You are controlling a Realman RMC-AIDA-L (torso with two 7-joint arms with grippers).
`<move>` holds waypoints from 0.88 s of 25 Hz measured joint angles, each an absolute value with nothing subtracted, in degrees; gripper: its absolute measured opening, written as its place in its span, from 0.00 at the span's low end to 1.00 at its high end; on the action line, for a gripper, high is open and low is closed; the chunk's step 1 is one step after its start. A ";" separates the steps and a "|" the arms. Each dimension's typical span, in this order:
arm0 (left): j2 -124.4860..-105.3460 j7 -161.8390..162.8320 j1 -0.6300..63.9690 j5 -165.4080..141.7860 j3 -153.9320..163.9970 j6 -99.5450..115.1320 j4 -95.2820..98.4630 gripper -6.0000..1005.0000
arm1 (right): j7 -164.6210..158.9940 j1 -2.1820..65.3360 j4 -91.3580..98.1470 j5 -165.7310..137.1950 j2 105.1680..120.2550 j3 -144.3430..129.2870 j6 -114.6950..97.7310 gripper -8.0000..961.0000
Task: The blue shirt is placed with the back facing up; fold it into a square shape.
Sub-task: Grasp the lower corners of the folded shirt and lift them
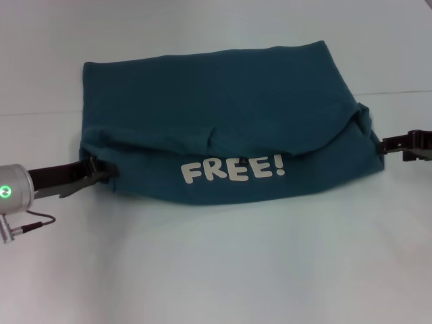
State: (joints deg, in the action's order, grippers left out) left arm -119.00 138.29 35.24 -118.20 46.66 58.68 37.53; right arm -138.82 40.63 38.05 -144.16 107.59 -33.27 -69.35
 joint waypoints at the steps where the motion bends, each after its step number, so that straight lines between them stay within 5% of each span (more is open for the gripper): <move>1: -119.00 138.34 35.24 -118.19 46.66 58.65 37.53 0.05 | -138.66 40.67 38.05 -144.19 107.89 -33.92 -68.56 0.82; 22: -119.18 138.52 35.24 -118.21 46.67 58.07 37.32 0.05 | -128.42 41.34 37.85 -144.41 112.06 -40.43 -58.65 0.82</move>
State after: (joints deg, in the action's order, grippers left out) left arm -119.18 138.52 35.24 -118.21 46.67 58.07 37.32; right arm -128.42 41.34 37.85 -144.41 112.06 -40.43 -58.65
